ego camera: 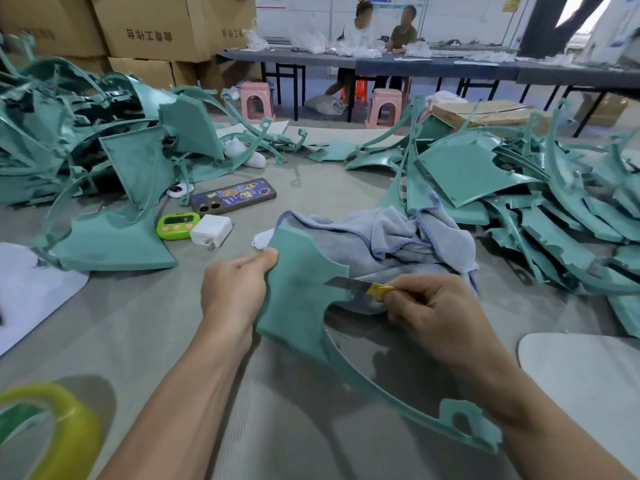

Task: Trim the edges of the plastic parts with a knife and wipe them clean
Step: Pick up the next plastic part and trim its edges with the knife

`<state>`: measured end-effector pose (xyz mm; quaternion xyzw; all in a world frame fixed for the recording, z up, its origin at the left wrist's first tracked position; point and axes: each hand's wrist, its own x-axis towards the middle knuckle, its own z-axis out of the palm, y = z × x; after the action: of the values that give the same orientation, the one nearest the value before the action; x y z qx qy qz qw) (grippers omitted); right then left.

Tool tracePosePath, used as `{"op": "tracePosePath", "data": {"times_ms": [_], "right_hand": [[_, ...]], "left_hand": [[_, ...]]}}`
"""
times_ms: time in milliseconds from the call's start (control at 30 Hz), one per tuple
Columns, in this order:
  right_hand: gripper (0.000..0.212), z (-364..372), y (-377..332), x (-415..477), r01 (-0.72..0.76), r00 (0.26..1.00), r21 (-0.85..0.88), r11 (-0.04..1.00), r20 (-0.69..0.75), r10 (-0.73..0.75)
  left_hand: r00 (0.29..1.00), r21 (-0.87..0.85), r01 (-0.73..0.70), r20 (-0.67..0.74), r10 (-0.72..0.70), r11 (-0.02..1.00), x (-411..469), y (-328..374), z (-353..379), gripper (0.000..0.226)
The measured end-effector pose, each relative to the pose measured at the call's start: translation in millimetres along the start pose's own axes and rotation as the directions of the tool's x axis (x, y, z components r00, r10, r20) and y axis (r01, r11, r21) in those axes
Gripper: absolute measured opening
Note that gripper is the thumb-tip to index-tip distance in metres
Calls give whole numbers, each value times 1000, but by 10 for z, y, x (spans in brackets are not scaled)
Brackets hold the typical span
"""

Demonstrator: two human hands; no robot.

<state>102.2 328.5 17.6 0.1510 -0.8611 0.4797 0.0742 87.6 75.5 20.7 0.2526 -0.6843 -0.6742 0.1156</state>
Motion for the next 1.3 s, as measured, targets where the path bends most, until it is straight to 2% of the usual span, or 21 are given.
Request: {"op": "tracePosePath", "data": {"times_ms": [67, 200, 333, 467, 533, 600, 700, 833, 900, 967, 1033, 1067, 1133, 1200, 1233, 1300], "right_hand": [[20, 35, -6, -9, 39, 999, 1, 999, -29, -39], [16, 50, -8, -5, 33, 999, 138, 990, 6, -34], [20, 2, 44, 23, 34, 998, 72, 997, -57, -30], [20, -19, 26, 11, 25, 996, 78, 997, 78, -31], [22, -31, 50, 20, 17, 1000, 38, 999, 18, -18], [22, -69, 62, 34, 7, 1000, 95, 995, -4, -7], [21, -61, 27, 35, -46, 988, 147, 988, 154, 23], [23, -45, 71, 76, -73, 997, 117, 990, 19, 71], [20, -55, 34, 52, -59, 995, 183, 981, 89, 43], [20, -20, 25, 30, -65, 991, 158, 985, 127, 45], [24, -4, 65, 54, -71, 998, 77, 995, 3, 70], [24, -15, 74, 65, -68, 997, 93, 993, -41, 72], [21, -56, 50, 67, -52, 999, 206, 977, 6, 52], [18, -73, 7, 61, -53, 993, 196, 979, 117, 31], [20, -66, 20, 72, -58, 992, 161, 985, 122, 38], [25, -66, 61, 100, -78, 997, 122, 989, 36, 74]], "left_hand": [[1000, -5, 1, -11, -1, 1000, -2, 10, -9, 27], [999, 10, 29, 18, -29, 1000, 5, 15, -15, 43], [999, 42, -9, 46, 7, 999, 0, -5, -7, 28], [998, 57, -25, 60, 22, 998, 15, -25, -11, 26], [998, 63, -29, 64, 25, 998, 20, -37, -10, 28], [998, 69, -28, 64, 24, 997, 32, -47, -11, 30], [998, 68, -32, 55, 28, 997, 47, -56, -17, 28], [999, 62, -30, 44, 28, 998, 54, -68, -17, 31], [998, 58, -30, 49, 27, 998, 56, -73, -23, 33], [999, 50, -27, 45, 24, 998, 61, -75, -29, 34], [999, 49, -23, 37, 21, 999, 70, -78, -25, 33], [999, 43, -23, 35, 21, 999, 76, -81, -23, 31], [999, 42, -24, 26, 23, 999, 84, -82, -19, 30], [1000, 28, -12, 26, 11, 1000, 86, -87, -19, 31], [1000, 21, -5, 28, 4, 1000, 90, -89, -21, 31], [1000, 30, -3, 24, 2, 1000, 97, -100, -23, 30]]}}
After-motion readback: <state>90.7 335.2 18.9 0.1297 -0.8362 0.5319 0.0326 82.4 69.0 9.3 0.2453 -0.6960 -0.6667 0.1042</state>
